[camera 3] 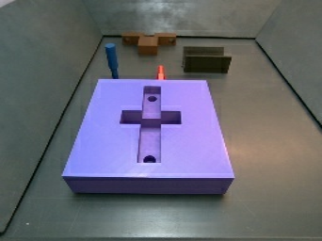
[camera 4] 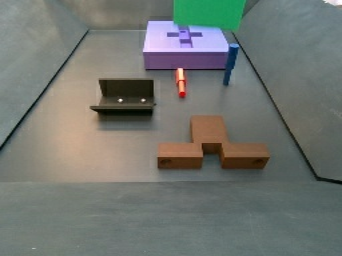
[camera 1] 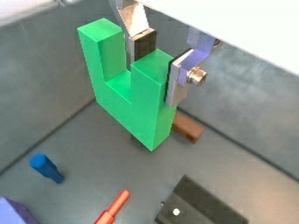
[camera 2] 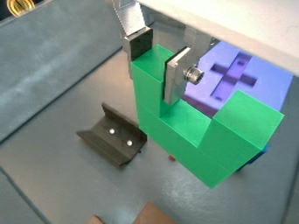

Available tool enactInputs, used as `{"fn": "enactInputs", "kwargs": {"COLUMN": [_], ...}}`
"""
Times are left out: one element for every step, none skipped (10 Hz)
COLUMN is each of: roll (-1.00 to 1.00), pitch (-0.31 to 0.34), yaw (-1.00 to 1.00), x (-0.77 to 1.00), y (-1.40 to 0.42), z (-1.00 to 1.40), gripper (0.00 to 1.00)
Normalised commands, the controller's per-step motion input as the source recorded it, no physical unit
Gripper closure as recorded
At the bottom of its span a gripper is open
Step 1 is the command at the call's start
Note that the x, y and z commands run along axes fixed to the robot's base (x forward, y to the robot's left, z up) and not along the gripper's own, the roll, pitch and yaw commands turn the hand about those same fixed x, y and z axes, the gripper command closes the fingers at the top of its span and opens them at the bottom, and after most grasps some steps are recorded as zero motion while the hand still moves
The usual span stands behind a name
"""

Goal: Pick up the green object. Move up. Move to above the board. Insert the green object.
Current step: Move to above the board.

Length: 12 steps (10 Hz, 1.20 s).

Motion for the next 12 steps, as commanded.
{"fn": "enactInputs", "kwargs": {"roll": [0.01, -0.02, 0.0, 0.04, 0.0, 0.0, 0.03, 0.01, 0.01, 0.01, 0.0, 0.01], "pitch": [0.064, 0.382, 0.377, 0.295, 0.191, 0.155, 0.108, 0.097, 0.098, 0.128, 0.146, 0.141], "yaw": [0.0, 0.43, 0.41, 0.31, 0.15, 0.1, 0.05, 0.04, 0.02, 0.01, 0.01, 0.01], "x": [0.04, -0.09, -0.1, -0.09, -0.08, -0.08, -0.07, -0.06, -0.04, 0.02, 0.06, 0.06], "y": [0.0, -1.4, -1.4, -1.4, -1.4, -1.4, -1.4, -1.4, -1.4, -0.87, -0.49, -0.29], "z": [0.2, 0.22, 0.21, 0.22, 0.21, 0.22, 0.23, 0.23, 0.24, 0.16, 0.09, 0.06], "gripper": [1.0, 1.0, 1.0, 1.0, 1.0, 1.0, 1.0, 1.0, 1.0, 1.0, 1.0, 1.0]}}
